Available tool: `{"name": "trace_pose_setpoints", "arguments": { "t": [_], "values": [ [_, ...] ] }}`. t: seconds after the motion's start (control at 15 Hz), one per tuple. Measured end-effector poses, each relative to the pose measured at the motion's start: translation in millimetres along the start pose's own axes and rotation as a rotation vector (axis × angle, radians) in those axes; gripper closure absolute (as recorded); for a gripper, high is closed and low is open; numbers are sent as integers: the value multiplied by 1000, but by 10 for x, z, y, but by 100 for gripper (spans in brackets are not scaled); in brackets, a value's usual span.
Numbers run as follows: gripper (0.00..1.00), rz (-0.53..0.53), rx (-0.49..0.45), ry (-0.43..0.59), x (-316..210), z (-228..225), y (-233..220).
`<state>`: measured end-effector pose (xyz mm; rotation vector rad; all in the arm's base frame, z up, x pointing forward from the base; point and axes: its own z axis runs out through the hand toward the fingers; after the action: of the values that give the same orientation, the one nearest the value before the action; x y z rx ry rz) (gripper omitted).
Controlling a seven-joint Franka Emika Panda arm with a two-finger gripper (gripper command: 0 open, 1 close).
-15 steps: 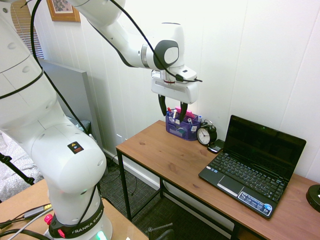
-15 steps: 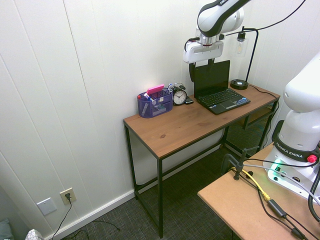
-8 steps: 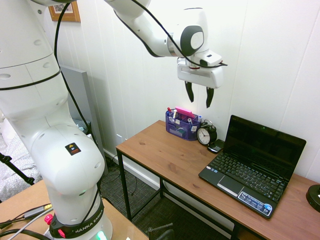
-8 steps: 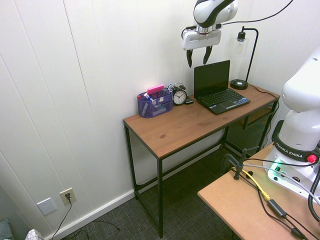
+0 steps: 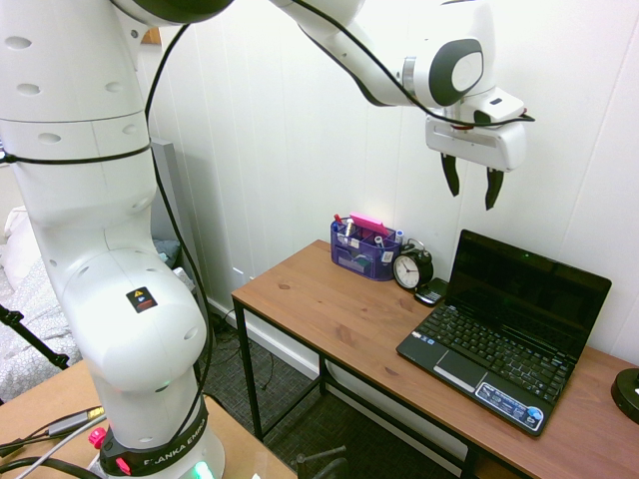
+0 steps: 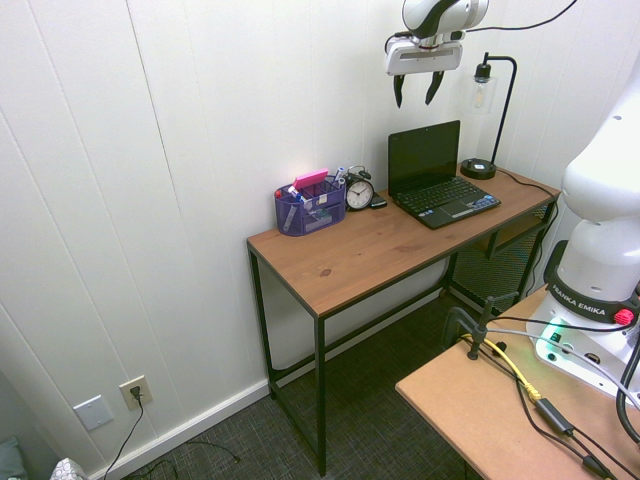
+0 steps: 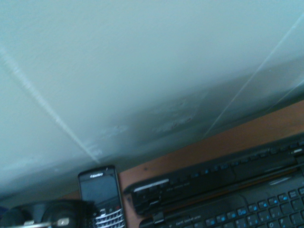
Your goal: Close the laptop lid
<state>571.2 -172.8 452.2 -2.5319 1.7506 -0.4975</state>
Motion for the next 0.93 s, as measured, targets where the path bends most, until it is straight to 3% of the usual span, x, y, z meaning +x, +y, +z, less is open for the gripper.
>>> {"name": "trace_pose_setpoints", "arguments": {
  "t": [0.4, 0.47, 0.93],
  "values": [
    [0, 53, 4, 2, 569, 451, -66],
    [100, 53, 4, -1, 613, 513, -85],
    [100, 94, -24, -12, 829, 918, -84]
  ]
}}
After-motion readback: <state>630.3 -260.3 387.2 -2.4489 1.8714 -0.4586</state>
